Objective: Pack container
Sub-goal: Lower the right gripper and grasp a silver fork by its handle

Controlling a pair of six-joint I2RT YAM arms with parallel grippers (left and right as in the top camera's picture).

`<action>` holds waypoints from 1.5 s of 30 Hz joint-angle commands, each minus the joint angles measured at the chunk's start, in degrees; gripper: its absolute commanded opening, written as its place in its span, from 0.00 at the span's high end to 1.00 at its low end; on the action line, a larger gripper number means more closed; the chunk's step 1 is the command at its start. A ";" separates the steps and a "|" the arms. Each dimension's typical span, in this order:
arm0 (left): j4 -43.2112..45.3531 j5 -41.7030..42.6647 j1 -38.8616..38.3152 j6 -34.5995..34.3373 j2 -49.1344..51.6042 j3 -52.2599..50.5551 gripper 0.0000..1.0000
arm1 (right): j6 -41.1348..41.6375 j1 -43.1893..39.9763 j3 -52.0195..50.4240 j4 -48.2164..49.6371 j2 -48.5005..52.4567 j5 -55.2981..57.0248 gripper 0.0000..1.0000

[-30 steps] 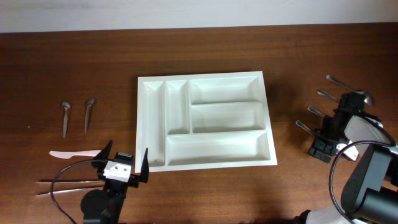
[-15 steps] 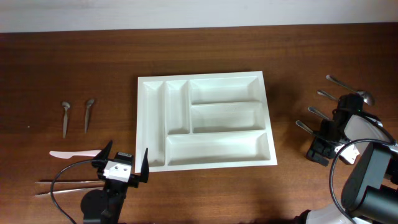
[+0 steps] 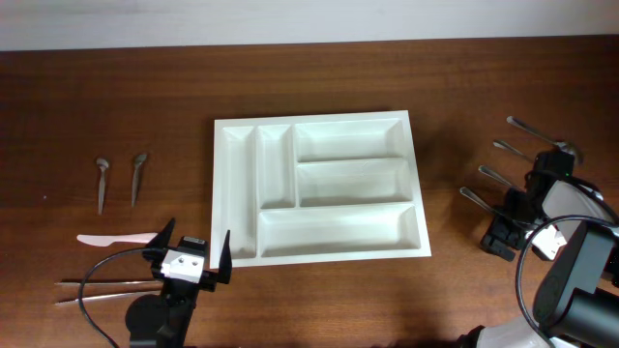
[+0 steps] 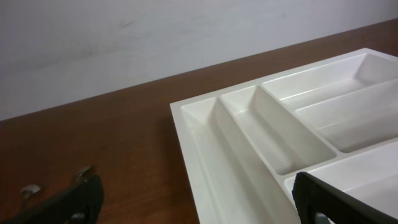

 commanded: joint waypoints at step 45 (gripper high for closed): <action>0.22 -0.39 0.24 0.90 -0.55 -0.42 0.01 | -9.84 -0.31 3.72 5.09 5.33 0.74 0.91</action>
